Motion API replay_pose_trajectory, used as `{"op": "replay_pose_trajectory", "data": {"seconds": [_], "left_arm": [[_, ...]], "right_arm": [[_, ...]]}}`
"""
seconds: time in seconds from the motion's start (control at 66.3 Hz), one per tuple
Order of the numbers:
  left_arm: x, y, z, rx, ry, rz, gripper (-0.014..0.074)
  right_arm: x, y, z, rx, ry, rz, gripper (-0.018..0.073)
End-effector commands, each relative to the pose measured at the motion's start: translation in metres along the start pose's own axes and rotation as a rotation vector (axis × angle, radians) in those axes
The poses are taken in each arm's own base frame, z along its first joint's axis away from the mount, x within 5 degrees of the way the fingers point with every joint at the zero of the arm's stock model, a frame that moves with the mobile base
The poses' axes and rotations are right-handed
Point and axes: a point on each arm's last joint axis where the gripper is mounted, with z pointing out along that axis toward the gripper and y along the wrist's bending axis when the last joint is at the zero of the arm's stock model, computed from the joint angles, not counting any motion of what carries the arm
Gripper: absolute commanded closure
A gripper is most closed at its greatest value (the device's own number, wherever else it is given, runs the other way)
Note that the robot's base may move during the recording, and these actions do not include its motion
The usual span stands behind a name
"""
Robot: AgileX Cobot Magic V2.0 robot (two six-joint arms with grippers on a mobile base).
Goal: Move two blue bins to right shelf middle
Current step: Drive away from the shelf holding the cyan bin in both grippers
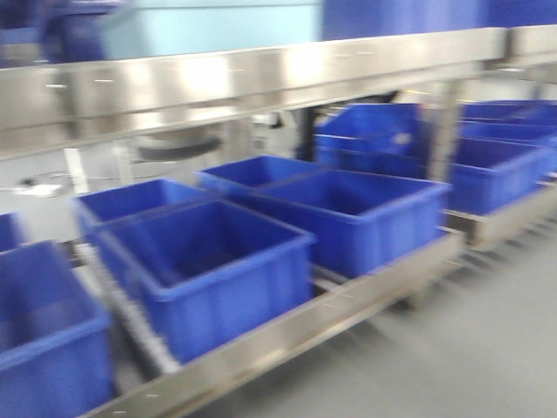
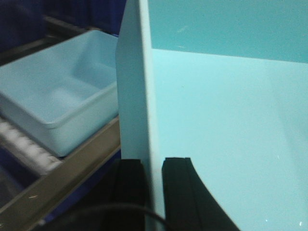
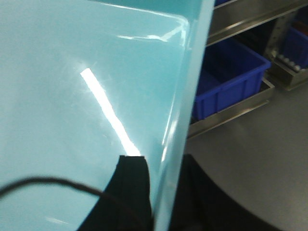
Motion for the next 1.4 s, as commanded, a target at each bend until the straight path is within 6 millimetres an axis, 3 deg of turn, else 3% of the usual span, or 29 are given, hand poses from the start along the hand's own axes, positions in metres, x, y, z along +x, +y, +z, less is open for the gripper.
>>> {"op": "replay_pose_trajectory", "data": {"seconds": [0.0, 1.387], "left_arm": [[-0.0124, -0.0032, -0.0104, 0.037, -0.111, -0.015, 0.0707], [-0.0124, -0.0032, -0.0104, 0.037, -0.111, -0.015, 0.0707]], "right_arm": [[-0.0026, -0.0010, -0.0060, 0.007, -0.025, -0.030, 0.0713], [-0.0030, -0.0010, -0.0060, 0.007, -0.029, -0.030, 0.0713]]}}
